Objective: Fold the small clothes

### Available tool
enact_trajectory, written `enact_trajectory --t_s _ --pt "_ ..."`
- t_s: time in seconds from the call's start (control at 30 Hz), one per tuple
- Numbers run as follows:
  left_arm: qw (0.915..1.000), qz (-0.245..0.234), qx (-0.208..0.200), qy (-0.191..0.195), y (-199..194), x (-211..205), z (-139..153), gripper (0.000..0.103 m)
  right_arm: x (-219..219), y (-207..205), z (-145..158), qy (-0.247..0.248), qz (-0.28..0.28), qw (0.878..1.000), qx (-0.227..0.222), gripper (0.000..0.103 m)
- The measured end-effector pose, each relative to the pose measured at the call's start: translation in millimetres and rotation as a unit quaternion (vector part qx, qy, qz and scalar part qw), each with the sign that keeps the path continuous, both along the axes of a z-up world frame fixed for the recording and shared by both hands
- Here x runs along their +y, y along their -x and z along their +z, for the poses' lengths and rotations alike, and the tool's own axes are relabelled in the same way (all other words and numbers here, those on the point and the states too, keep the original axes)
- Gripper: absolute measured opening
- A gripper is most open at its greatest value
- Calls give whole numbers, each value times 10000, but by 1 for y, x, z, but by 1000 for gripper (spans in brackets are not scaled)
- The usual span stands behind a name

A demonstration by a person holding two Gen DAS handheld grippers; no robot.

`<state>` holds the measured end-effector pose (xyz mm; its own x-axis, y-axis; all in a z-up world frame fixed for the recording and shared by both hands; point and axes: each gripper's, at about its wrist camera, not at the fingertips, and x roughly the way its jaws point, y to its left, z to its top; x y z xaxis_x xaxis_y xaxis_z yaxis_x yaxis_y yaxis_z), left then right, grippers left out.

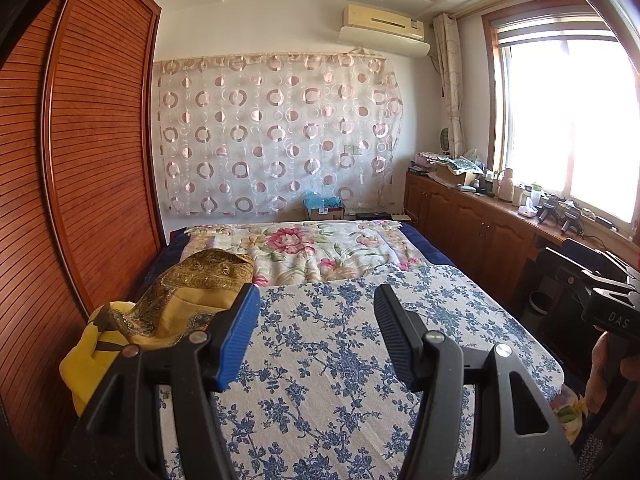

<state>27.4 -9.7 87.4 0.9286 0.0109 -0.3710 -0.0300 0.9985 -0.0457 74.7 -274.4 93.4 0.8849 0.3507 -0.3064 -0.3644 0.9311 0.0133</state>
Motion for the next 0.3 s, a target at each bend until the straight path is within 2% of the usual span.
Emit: enact_trajectory --t_s 0.3 --pt "10000 -8 2 -2 0 2 1 59 0 0 -1 -10 4 10000 7 90"
